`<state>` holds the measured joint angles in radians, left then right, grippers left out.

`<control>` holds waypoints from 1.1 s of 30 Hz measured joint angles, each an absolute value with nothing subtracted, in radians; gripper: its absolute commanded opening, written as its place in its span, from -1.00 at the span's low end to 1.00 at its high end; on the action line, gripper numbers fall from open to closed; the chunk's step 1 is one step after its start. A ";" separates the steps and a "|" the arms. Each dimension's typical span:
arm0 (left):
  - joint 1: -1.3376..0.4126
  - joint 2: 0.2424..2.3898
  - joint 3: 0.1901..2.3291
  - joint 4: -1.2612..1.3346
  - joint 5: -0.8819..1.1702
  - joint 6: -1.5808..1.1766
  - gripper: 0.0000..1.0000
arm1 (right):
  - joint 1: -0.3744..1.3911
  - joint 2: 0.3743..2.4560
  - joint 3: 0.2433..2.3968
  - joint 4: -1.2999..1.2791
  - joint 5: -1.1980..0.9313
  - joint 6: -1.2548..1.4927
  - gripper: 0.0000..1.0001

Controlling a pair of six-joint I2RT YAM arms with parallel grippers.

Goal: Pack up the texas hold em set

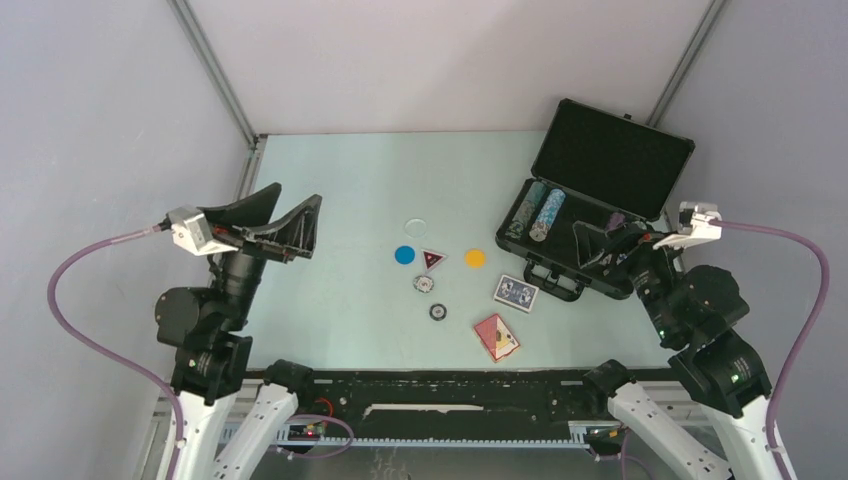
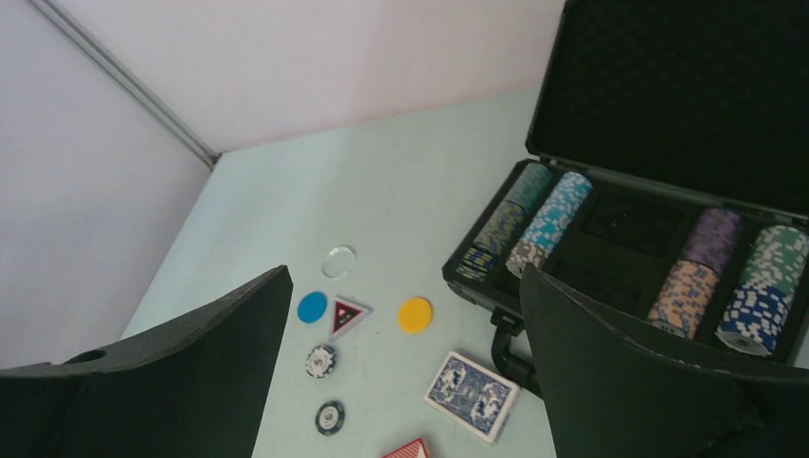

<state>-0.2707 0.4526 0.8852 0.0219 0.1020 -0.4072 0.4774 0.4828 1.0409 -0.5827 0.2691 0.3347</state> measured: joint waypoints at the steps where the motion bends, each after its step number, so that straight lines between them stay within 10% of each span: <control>1: -0.278 0.460 0.880 0.026 0.083 -0.396 0.99 | 0.466 0.488 1.040 -0.593 0.266 0.338 0.99; 13: -0.342 0.505 0.863 0.050 -0.052 -0.298 0.99 | 0.463 0.669 1.040 -0.681 0.140 0.339 0.99; 33: -0.384 0.517 0.863 0.073 -0.114 -0.242 1.00 | 0.946 1.202 0.920 -0.804 0.120 0.452 0.99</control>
<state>-0.3843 0.5171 0.8631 0.0734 -0.1139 -0.2420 0.9463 1.2022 0.9195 -0.8036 0.1204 0.4522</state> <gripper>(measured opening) 0.996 0.993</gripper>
